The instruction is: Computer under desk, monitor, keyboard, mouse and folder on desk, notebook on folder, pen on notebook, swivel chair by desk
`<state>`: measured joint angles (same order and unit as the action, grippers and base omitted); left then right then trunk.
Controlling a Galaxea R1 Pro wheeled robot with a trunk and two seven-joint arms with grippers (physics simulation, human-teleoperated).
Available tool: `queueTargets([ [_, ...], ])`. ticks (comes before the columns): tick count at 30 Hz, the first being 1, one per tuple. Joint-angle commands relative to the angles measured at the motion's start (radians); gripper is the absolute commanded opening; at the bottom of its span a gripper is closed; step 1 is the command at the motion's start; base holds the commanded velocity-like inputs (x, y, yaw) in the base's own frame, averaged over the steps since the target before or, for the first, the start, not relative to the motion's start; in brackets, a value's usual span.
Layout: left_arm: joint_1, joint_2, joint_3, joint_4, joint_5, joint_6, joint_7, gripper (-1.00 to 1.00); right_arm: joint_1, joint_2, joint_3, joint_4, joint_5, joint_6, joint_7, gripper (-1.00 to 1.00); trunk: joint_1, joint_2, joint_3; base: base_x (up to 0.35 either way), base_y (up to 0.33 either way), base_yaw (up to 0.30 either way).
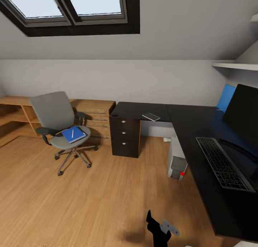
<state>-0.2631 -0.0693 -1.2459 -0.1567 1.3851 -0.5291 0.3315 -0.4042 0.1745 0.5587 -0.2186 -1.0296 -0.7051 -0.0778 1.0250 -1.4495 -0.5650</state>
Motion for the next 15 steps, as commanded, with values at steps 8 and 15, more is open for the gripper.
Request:
queueTargets([
  [8,-0.001,0.000,-0.009,-0.001,0.003,-0.002,0.009,1.00,-0.001,-0.005,0.007,0.088,0.007,-0.006,-0.008,1.00,0.000,-0.001,0.004,0.000,0.000,0.173],
  [15,-0.001,-0.002,-0.009,-0.001,0.002,-0.002,0.009,1.00,-0.001,-0.010,0.024,0.140,0.118,-0.007,-0.008,1.00,0.000,-0.001,0.004,0.000,0.000,0.246],
])
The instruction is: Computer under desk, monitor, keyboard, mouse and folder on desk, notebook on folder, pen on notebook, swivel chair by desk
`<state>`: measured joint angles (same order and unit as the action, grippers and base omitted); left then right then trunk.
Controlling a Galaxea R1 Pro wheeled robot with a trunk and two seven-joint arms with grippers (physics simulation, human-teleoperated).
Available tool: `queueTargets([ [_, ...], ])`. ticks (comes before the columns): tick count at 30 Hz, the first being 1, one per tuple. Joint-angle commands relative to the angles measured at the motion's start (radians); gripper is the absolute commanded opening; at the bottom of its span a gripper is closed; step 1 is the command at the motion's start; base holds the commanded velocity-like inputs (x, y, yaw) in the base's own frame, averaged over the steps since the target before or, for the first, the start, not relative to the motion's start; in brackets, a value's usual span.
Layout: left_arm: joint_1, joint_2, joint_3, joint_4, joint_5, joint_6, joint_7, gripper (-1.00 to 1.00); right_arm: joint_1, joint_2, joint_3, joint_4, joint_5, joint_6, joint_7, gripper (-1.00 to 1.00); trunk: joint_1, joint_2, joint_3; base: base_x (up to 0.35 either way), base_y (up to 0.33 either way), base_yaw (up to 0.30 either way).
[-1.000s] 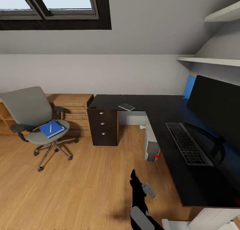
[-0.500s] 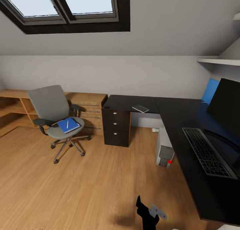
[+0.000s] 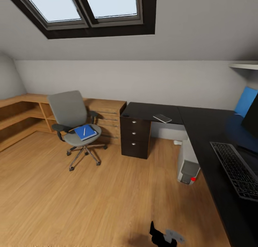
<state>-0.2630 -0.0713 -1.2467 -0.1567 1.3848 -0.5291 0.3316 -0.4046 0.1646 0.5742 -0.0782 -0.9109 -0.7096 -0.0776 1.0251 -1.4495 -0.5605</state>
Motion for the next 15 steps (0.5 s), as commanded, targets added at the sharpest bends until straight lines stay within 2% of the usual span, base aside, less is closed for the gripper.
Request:
queueTargets([
  [1,-0.001,0.000,-0.009,-0.001,0.002,-0.002,0.009,1.00,0.000,-0.003,0.014,0.003,0.039,-0.002,-0.008,1.00,0.000,-0.001,-0.002,0.000,0.000,0.256],
  [5,-0.001,-0.001,-0.009,-0.001,0.002,-0.002,0.009,1.00,0.000,-0.016,0.023,0.020,0.153,-0.002,-0.010,1.00,0.000,-0.001,-0.005,0.000,0.000,0.243],
  [7,-0.001,-0.001,-0.010,-0.001,0.002,-0.001,0.008,1.00,0.000,-0.020,0.024,0.026,0.189,-0.002,-0.011,1.00,0.000,-0.001,-0.006,0.061,0.000,0.173],
  [15,-0.001,-0.001,-0.010,-0.001,0.002,0.007,0.007,1.00,0.000,-0.031,0.026,0.035,0.216,-0.001,-0.009,1.00,0.000,-0.001,-0.008,0.271,0.000,0.036],
])
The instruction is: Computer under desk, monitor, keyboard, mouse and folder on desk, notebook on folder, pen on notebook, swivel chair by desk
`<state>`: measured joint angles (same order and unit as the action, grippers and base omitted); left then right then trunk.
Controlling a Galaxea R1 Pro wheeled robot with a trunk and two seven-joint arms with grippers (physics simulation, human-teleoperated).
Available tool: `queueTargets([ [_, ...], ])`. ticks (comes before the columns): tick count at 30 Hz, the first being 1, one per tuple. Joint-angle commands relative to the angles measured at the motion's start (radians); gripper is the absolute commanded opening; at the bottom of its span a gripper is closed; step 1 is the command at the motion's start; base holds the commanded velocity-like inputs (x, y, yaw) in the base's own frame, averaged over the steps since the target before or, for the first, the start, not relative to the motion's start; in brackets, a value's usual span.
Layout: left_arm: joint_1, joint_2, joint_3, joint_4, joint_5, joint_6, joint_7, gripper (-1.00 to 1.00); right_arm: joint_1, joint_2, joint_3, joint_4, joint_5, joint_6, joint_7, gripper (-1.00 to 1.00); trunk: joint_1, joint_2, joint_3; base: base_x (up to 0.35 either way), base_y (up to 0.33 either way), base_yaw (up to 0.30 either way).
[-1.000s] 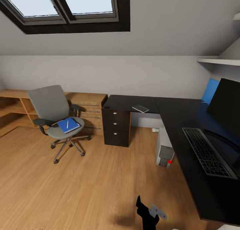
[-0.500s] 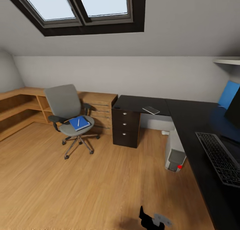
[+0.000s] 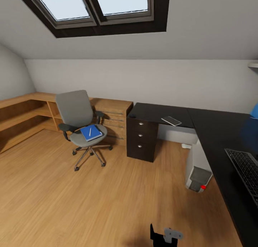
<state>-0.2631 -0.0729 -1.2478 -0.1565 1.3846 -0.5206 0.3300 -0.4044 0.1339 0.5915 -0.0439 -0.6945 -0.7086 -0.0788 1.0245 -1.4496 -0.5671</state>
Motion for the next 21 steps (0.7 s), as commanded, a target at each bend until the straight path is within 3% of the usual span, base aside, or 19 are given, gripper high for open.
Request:
queueTargets([
  [1,-0.001,0.000,-0.009,-0.001,0.002,-0.002,0.009,1.00,-0.001,0.000,0.008,0.001,0.000,-0.002,-0.008,1.00,0.001,0.000,-0.001,0.324,0.000,0.003],
  [21,-0.001,-0.001,-0.009,-0.001,0.002,-0.001,0.009,1.00,-0.001,0.000,0.008,0.002,-0.001,-0.002,-0.009,1.00,0.001,0.000,-0.001,0.329,0.000,0.000],
])
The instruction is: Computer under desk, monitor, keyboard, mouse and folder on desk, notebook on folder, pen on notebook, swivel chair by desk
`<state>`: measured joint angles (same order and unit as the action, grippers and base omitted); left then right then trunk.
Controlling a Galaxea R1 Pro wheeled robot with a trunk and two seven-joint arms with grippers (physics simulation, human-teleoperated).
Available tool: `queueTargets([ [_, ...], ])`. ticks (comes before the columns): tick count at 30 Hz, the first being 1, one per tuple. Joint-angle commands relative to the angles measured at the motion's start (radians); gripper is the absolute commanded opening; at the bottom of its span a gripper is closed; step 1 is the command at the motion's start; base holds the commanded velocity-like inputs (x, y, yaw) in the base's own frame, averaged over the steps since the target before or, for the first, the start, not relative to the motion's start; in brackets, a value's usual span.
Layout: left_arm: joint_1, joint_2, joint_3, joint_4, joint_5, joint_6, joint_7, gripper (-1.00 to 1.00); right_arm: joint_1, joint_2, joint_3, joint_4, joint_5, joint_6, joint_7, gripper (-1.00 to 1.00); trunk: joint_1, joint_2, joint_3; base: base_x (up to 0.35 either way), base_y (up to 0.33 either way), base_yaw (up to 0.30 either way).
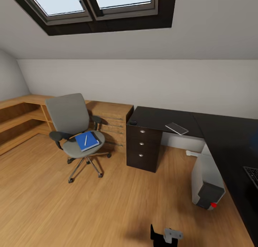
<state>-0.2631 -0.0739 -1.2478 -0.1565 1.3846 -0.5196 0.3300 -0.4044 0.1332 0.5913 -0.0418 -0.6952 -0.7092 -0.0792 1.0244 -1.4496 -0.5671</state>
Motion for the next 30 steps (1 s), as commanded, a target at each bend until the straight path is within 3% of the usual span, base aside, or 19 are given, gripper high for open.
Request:
queueTargets([
  [1,-0.001,0.000,-0.009,-0.001,0.002,-0.002,0.009,1.00,-0.001,0.000,0.008,0.000,-0.001,-0.002,-0.008,1.00,0.001,0.000,-0.001,0.330,0.000,0.000],
  [29,-0.001,-0.002,-0.012,-0.005,0.001,-0.005,0.006,1.00,-0.001,0.002,0.008,-0.003,0.001,0.001,-0.010,1.00,0.001,0.000,-0.001,0.330,0.000,0.000],
  [30,-0.021,-0.005,-0.013,-0.045,0.001,-0.003,0.009,1.00,-0.003,-0.002,0.004,-0.045,-0.001,0.004,-0.018,1.00,0.001,0.000,-0.001,0.330,0.000,0.000],
])
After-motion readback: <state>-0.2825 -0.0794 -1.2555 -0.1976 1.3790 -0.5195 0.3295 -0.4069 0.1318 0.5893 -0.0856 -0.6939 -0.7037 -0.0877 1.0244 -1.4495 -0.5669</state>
